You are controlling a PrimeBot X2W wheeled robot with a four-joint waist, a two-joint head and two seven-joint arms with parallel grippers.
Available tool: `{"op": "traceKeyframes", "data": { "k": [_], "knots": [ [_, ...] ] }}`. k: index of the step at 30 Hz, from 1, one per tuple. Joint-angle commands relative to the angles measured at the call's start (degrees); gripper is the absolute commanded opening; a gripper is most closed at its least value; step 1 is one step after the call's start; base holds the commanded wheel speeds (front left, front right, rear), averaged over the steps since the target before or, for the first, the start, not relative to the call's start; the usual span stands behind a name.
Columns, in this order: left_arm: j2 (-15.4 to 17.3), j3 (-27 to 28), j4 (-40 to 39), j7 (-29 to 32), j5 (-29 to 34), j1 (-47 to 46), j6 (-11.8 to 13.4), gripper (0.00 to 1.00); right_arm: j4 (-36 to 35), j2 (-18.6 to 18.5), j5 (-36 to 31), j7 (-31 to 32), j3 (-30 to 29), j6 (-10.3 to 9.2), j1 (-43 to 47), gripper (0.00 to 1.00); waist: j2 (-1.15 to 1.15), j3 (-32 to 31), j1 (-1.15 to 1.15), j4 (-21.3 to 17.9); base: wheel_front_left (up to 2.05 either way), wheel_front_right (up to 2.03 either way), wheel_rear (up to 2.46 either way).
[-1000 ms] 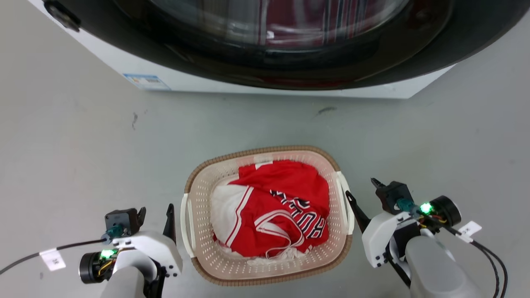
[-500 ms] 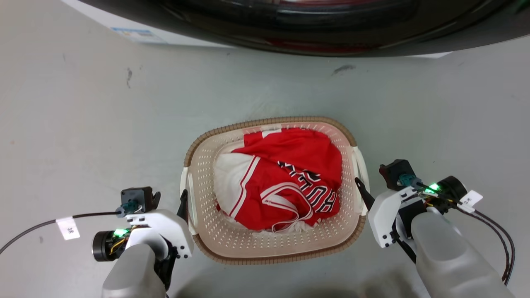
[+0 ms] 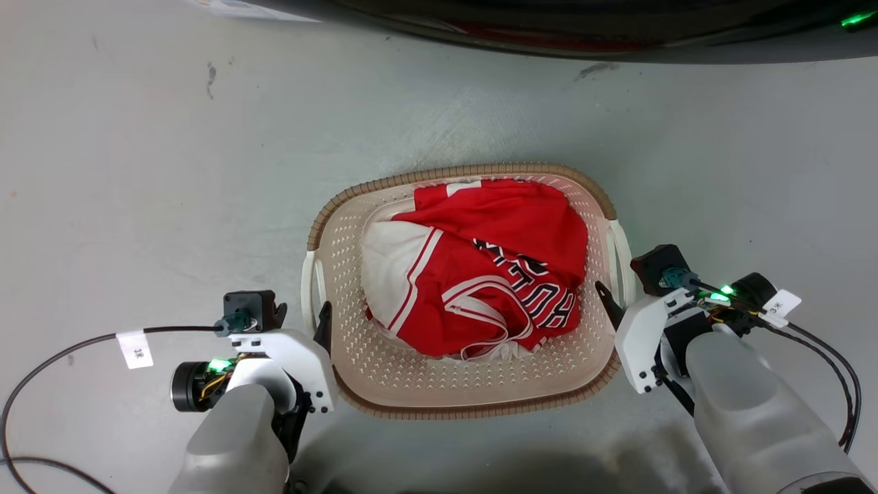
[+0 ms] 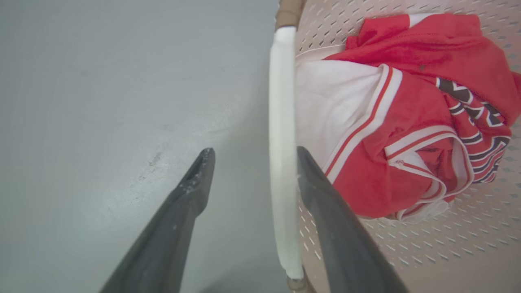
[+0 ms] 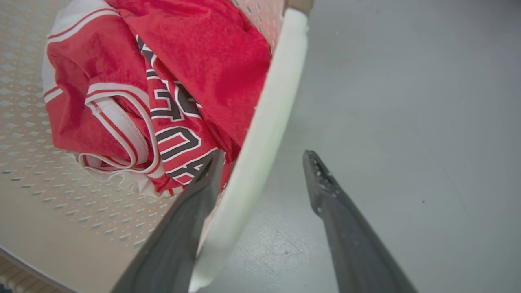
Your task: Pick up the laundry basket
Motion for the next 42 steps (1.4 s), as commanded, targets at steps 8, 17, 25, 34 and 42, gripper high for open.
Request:
{"op": "traceKeyframes", "data": {
  "k": [8, 17, 25, 34, 42],
  "knots": [
    [-0.58, -3.71, 2.65, -0.14, -1.67, -2.51, -0.09, 0.21, 0.62, 0.09, -1.08, 1.57, -0.22, -0.04, -1.91, 1.0, 0.0, 1.18, -0.01, 0.43, 0.0, 0.0, 0.0],
    [-0.67, -7.9, 4.0, 1.44, -4.74, -2.31, 0.03, 0.0, 0.81, 0.26, -0.95, 2.59, 0.62, -0.03, -1.13, 0.0, 0.0, -1.28, -0.01, 0.81, 0.0, 0.0, 0.0],
    [-0.84, -11.18, 4.33, 5.74, -8.88, 0.55, 0.02, 0.0, 0.96, 0.62, 1.65, 4.92, 2.75, -0.02, 2.83, 0.0, 0.0, -8.72, -0.01, 0.61, 0.0, 0.0, 0.0],
    [-0.31, -15.08, 4.33, 11.55, -13.44, 3.86, 0.01, 0.0, -0.78, 0.76, 14.57, 9.66, 13.78, 0.05, 8.49, 0.0, 0.0, -19.05, -0.01, -0.36, 0.0, 0.0, 0.0],
    [0.69, -18.66, 3.05, 17.62, -17.58, 6.15, -0.01, 0.0, -2.3, 0.89, 23.62, 15.32, 21.77, 0.07, 11.56, 0.0, 0.0, -26.7, -0.01, -1.33, 0.0, 0.0, 0.0]
  ]
}}
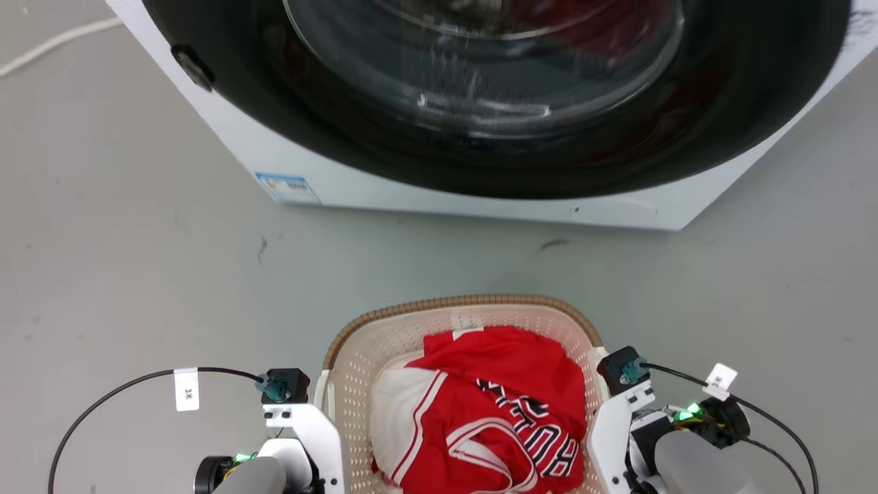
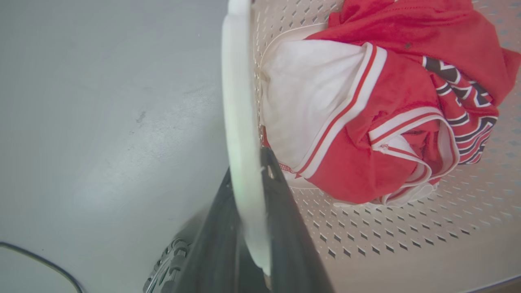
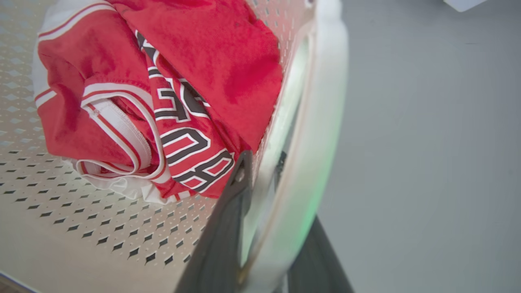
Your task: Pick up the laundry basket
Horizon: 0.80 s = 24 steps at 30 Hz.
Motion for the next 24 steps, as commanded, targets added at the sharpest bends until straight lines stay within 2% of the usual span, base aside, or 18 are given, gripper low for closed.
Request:
{"op": "traceKeyframes", "data": {
  "k": [1, 7, 15, 20, 24],
  "knots": [
    [0.02, -0.28, -0.6, 0.17, -0.28, 0.26, 0.1, 0.0, -0.45, 0.41, 0.21, 0.05, 0.74, 0.2, 0.98, 0.0, 0.0, -3.42, 0.01, -0.73, 0.0, 0.0, 0.0],
    [1.49, -3.19, -2.57, 5.15, -4.66, 1.97, 0.1, 0.0, -1.45, 0.51, 6.87, 5.24, 6.35, 0.25, 2.92, 0.0, 0.0, -9.24, 0.01, -1.37, 0.0, 0.0, 0.0],
    [2.64, -7.72, -4.4, 10.73, -9.27, 4.56, 0.09, 0.0, -1.58, 0.5, 13.56, 8.63, 12.34, 0.41, 4.85, 0.0, 0.0, -15.7, 0.01, -1.73, 0.0, 0.0, 0.0],
    [3.82, -11.56, -5.61, 15.66, -12.85, 6.04, 0.08, 0.0, -2.87, -0.68, 19.11, 12.57, 17.2, 0.41, 6.13, 0.0, 0.0, -20.07, 0.01, -1.81, 0.0, 0.0, 0.0],
    [4.57, -13.83, -6.47, 18.56, -14.7, 5.65, 0.07, 0.0, -3.85, -1.65, 22.18, 14.47, 19.88, 0.41, 5.78, 0.0, 0.0, -21.04, 0.01, -1.78, 0.0, 0.0, 0.0]
  ]
}}
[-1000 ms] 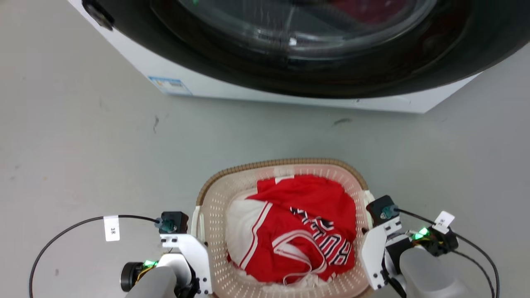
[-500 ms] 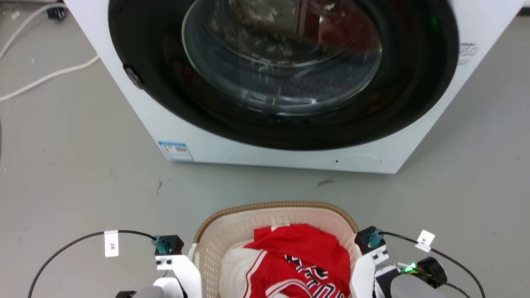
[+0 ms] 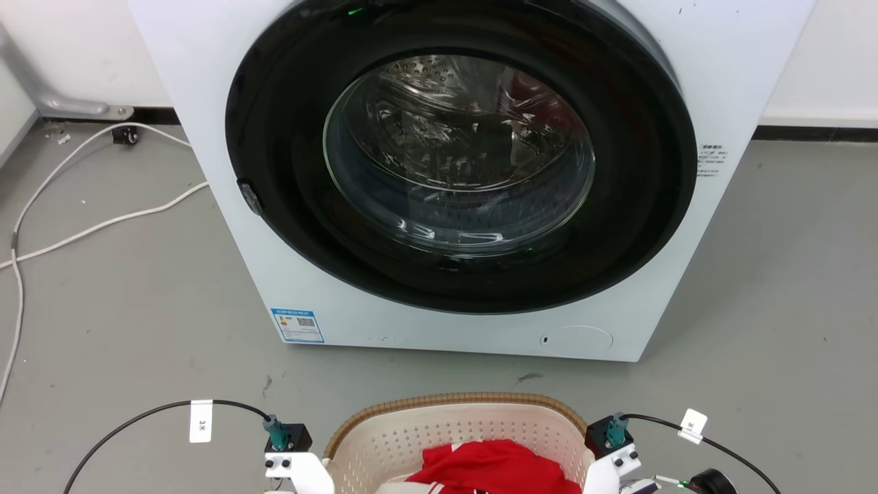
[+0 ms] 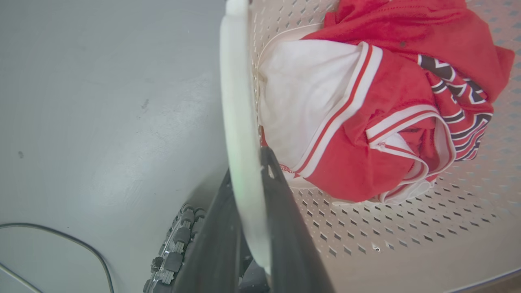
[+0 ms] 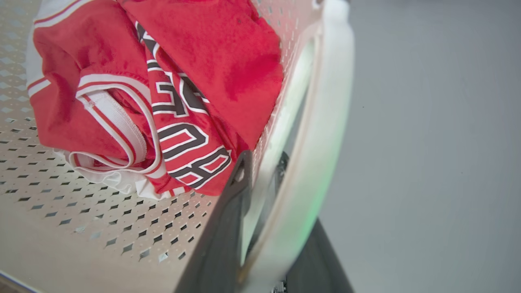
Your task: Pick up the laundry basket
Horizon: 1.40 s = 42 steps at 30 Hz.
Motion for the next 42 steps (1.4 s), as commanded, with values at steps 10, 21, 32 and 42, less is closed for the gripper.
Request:
{"op": "traceKeyframes", "data": {
  "k": [10, 21, 32, 42],
  "knots": [
    [1.87, -5.21, -1.22, 3.86, -4.31, -1.27, 0.04, 0.0, -2.09, -0.95, 7.5, 3.61, 7.0, 0.68, -1.05, 0.0, 0.0, -2.38, 0.01, -0.37, 0.0, 0.0, 0.0],
    [2.06, -9.47, -0.73, 7.76, -7.3, -1.69, 0.04, 0.0, -1.84, -1.41, 12.86, 4.93, 11.93, 0.67, -1.25, 0.0, 0.0, -3.95, 0.01, -0.6, 0.0, 0.0, 0.0],
    [2.87, -12.77, -1.27, 9.43, -10.14, -2.44, 0.04, 0.0, -1.51, -1.56, 16.9, 5.49, 15.88, 0.67, -1.48, 0.0, 0.0, -4.57, 0.01, -0.94, 0.0, 0.0, 0.0],
    [3.64, -15.9, -1.58, 10.44, -12.94, -3.29, -0.02, 0.0, -1.59, -1.6, 19.72, 5.61, 18.37, 0.67, -2.08, 0.0, 0.0, -4.85, 0.01, -0.88, 0.0, 0.0, 0.0]
  ]
}}
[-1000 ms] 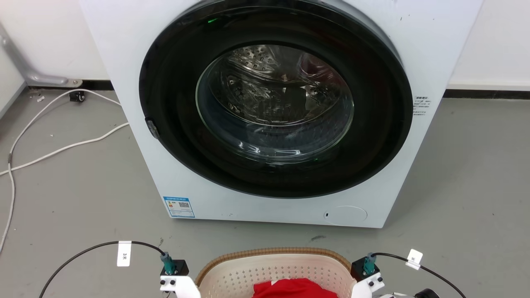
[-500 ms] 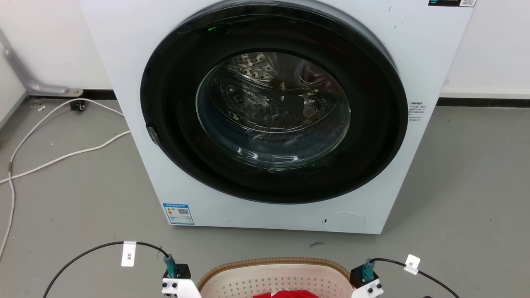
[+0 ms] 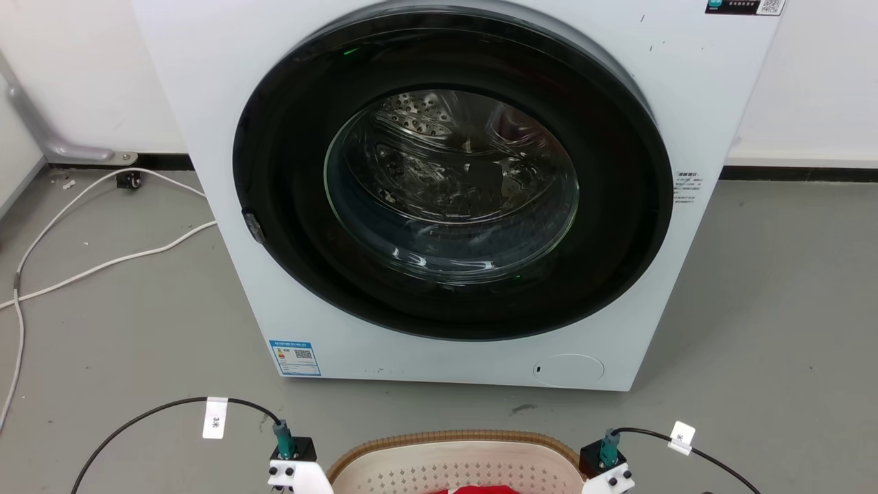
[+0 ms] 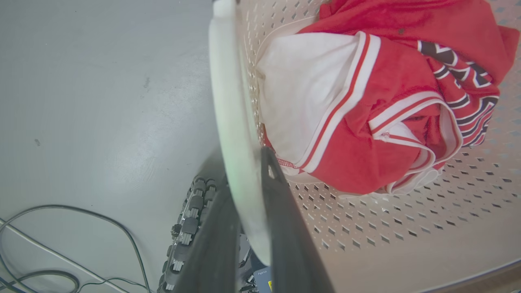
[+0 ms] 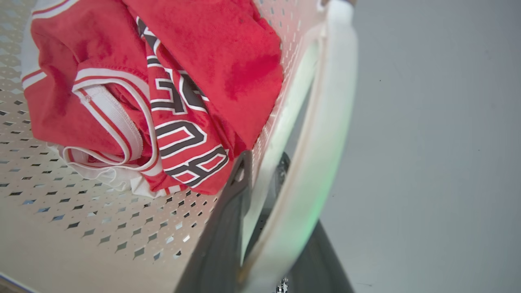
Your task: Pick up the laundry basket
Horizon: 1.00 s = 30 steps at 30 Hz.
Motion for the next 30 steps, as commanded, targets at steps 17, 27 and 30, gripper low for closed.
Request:
{"op": "traceKeyframes", "data": {
  "k": [17, 27, 30],
  "knots": [
    [0.59, -3.81, -0.35, 0.7, -3.26, -1.83, -0.1, 0.0, -0.05, -0.05, 1.71, 0.52, 1.84, 0.66, -0.71, 0.0, 0.0, -0.21, 0.0, -0.01, 0.0, 0.0, 0.0],
    [0.8, -6.08, -0.33, 0.73, -5.48, -2.21, -0.1, 0.0, -0.25, -0.17, 1.95, 0.79, 2.18, 0.66, -0.7, 0.0, 0.0, -0.31, 0.0, -0.02, 0.0, 0.0, 0.0],
    [0.84, -6.62, -0.22, 0.62, -5.93, -2.29, -0.1, 0.0, -0.3, -0.21, 1.94, 0.82, 2.23, 0.66, -0.76, 0.0, 0.0, -0.28, 0.0, -0.05, 0.0, 0.0, 0.0]
  ]
}}
